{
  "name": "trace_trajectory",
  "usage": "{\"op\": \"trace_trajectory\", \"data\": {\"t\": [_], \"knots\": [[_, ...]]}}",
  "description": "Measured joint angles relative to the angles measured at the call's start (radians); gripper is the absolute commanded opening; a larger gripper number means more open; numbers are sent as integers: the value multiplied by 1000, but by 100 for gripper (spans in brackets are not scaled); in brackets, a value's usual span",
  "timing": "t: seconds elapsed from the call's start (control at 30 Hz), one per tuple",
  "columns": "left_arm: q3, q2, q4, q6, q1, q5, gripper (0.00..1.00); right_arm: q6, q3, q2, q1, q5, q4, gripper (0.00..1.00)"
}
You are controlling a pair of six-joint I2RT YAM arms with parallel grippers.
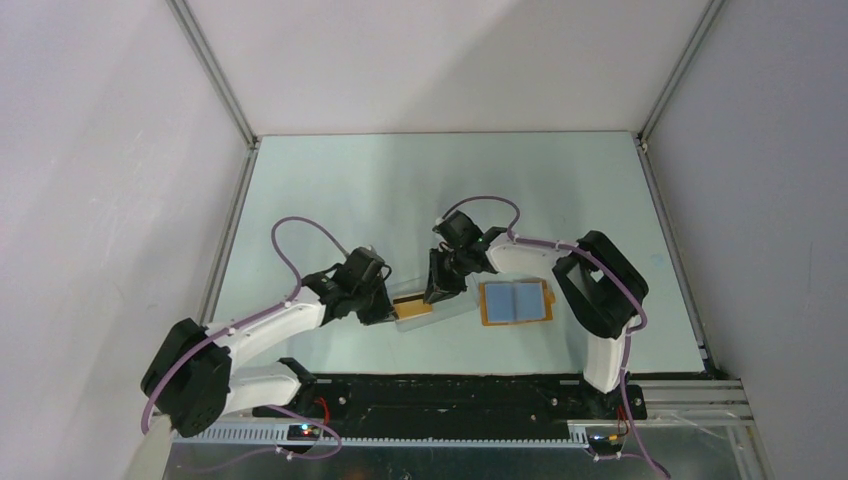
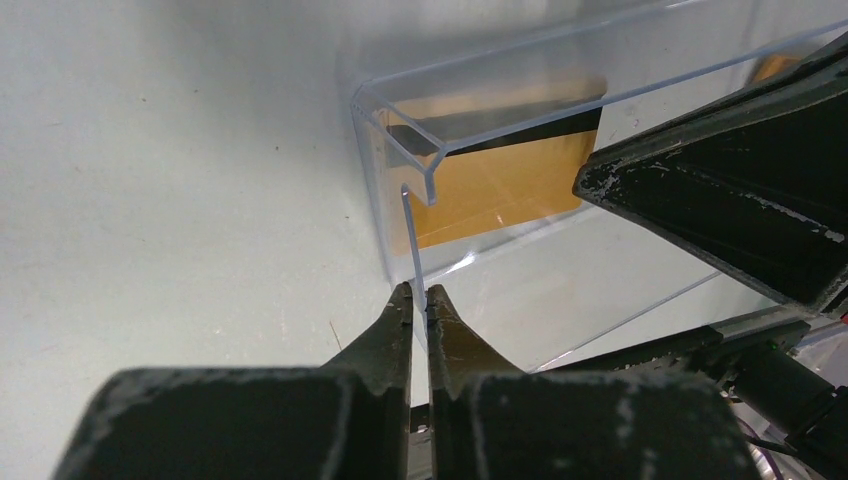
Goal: Put the credit cards into the card holder
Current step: Pick up the credit card from the storage box.
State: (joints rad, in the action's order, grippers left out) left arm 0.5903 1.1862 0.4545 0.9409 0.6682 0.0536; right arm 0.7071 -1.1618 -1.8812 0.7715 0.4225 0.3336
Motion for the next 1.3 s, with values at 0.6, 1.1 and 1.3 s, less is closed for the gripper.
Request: {"op": "trace_trajectory", "data": {"t": [0.6, 1.1, 1.3], "knots": [[6, 7, 3, 0, -1, 1, 5, 7, 0, 7, 15, -94, 4, 22], [9, 12, 5, 0, -3, 2, 4, 8, 0, -3, 11, -67, -22, 13], [9, 12, 5, 0, -3, 2, 3, 7, 0, 21, 22, -96, 2, 4]]}}
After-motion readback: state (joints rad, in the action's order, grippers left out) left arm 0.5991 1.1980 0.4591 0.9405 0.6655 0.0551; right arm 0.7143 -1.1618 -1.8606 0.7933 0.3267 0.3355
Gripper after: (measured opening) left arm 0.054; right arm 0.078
